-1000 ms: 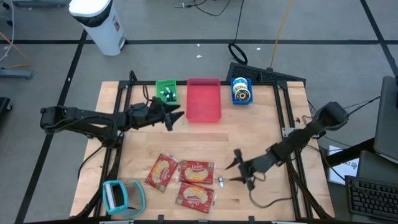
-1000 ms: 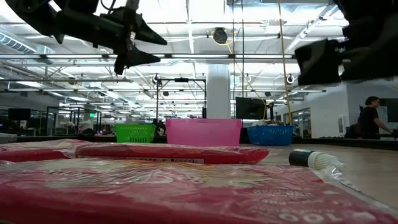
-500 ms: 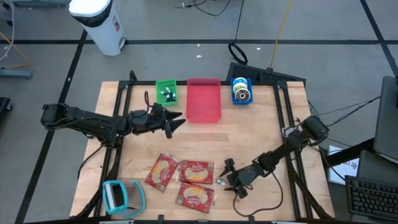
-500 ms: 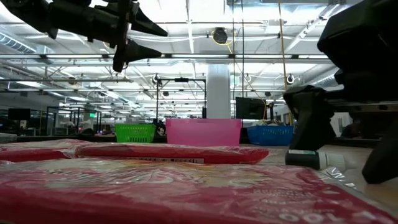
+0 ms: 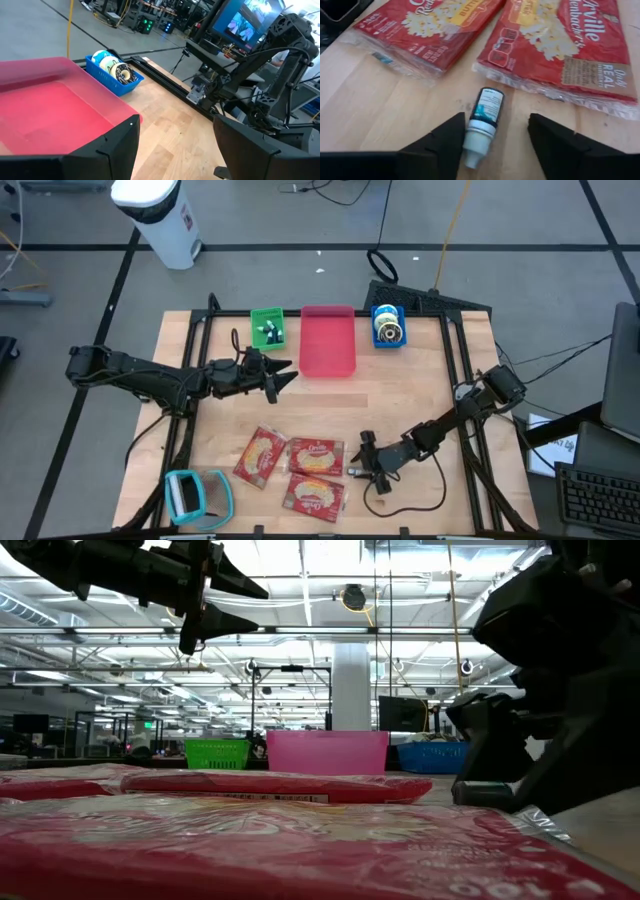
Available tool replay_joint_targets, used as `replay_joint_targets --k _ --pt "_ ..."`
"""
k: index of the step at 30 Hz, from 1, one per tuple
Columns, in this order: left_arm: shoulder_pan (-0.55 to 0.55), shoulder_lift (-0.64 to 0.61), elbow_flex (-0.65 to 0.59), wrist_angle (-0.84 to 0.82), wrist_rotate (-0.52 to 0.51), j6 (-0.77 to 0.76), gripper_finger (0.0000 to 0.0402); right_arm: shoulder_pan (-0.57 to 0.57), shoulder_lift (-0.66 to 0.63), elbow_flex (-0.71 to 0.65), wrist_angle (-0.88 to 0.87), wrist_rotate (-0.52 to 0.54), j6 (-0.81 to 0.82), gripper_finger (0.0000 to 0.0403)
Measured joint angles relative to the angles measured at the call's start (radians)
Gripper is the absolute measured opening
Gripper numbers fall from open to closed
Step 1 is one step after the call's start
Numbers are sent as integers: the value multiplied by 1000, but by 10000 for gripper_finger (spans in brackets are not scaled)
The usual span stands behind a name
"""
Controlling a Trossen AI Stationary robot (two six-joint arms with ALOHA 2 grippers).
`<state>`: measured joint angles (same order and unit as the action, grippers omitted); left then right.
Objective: Pick & Place Food Item
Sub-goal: Put the brown food coloring bottle into the green bin
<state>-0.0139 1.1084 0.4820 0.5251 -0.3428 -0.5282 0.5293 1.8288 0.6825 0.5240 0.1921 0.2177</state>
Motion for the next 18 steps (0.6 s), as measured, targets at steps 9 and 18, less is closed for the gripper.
replay_joint_targets --k 9,18 --pt "0 0 0 1 0 -3 255 -1 -4 0 -10 3 -55 91" --pt "0 25 0 10 1 -64 255 -36 -179 -5 -217 130 -175 64"
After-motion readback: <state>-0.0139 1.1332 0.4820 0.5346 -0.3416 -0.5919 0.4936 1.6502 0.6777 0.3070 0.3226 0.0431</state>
